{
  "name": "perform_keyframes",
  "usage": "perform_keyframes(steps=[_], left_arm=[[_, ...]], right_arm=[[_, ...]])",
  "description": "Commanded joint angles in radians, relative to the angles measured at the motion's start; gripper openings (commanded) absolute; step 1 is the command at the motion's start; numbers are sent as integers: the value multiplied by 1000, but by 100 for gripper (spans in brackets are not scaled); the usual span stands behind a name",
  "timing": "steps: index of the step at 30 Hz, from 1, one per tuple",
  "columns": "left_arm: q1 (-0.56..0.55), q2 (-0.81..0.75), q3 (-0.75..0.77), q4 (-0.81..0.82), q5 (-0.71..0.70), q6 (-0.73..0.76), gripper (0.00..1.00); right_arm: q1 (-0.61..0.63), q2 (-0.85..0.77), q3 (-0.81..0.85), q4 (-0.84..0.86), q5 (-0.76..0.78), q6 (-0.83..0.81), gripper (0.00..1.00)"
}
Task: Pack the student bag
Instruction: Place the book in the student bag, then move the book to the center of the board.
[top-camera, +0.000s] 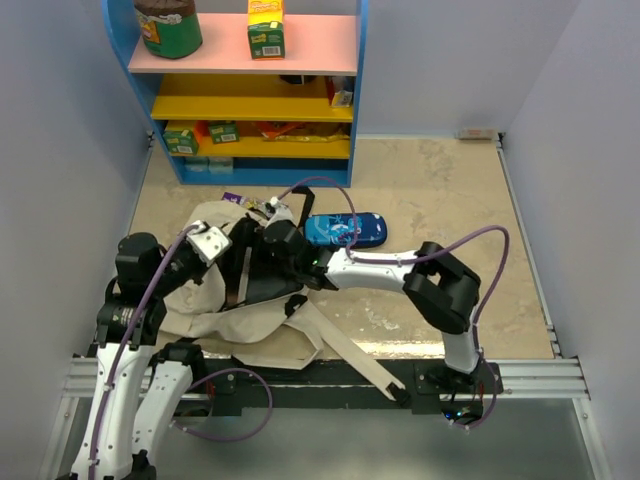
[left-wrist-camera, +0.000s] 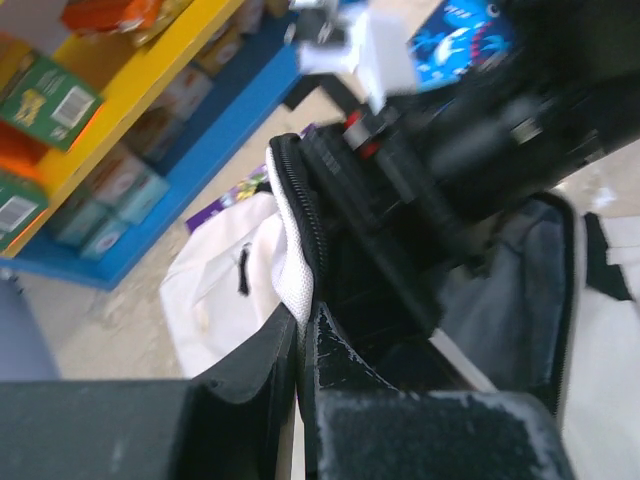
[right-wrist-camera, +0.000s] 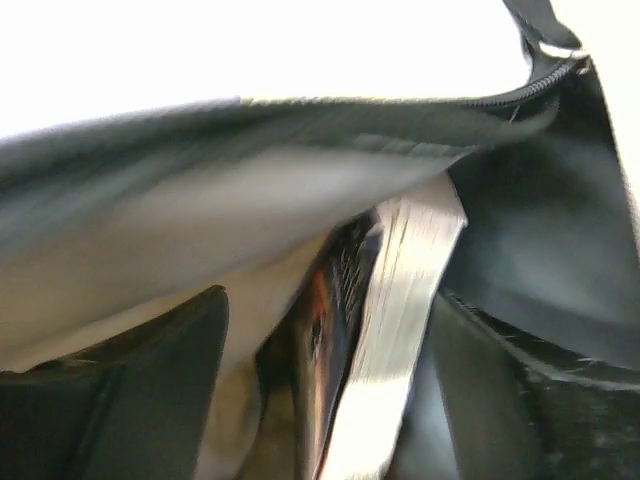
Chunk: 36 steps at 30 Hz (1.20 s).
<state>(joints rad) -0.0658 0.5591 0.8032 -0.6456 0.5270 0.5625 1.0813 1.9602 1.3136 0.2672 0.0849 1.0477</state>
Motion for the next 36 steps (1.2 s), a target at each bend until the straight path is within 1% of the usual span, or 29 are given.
perform_keyframes(steps=[1,2,3,4,6,8,9,10,12,14,17,20,21,22,25,30,33,36], left_arm=[[3,-11,-15,151,-205,-41,0],[3,-14,-27,176,-232,-52,0],[3,-18,-33,223,-301,-62,0],[3,-18,-36,248,-343,-87,0],[3,-24,-45,296,-439,-99,0],[3,-50,-65,337,-493,-105,0],[3,-82,-73,380,-524,-102,0],[3,-96,-76,395,-553,-86,0],[3,-117,-67,426,-603,-73,0],[3,-116,-29,429,-636,-53,0],[3,-116,10,431,-699,-55,0],[3,-125,13,451,-812,-67,0],[3,-129,11,472,-875,-72,0],[3,-136,13,483,-892,-75,0],[3,-156,25,492,-874,-93,0],[3,-117,51,416,-805,-130,0],[3,-116,37,399,-777,-124,0],[3,-122,18,360,-704,-96,0]], right_arm=[[-12,-240,-12,-42,-1,-245,95],[-18,-273,-39,-45,12,-256,97],[-29,-302,-66,-40,28,-264,98],[-40,-337,-127,-30,36,-268,99],[-70,-420,-172,-49,58,-278,99],[-104,-499,-243,-59,90,-276,98],[-151,-520,-270,-59,93,-264,97],[-176,-538,-327,-60,96,-249,97],[-219,-575,-365,-78,127,-259,96],[-231,-575,-398,-91,131,-290,96],[-251,-523,-431,-89,124,-296,95],[-251,-443,-473,-45,86,-278,94],[-251,-425,-481,-20,57,-272,94],[-250,-391,-496,-5,41,-262,93],[-250,-351,-517,62,21,-261,92],[-224,-285,-479,109,3,-304,92],[-158,-238,-436,98,13,-340,91],[-86,-204,-407,92,59,-389,92]])
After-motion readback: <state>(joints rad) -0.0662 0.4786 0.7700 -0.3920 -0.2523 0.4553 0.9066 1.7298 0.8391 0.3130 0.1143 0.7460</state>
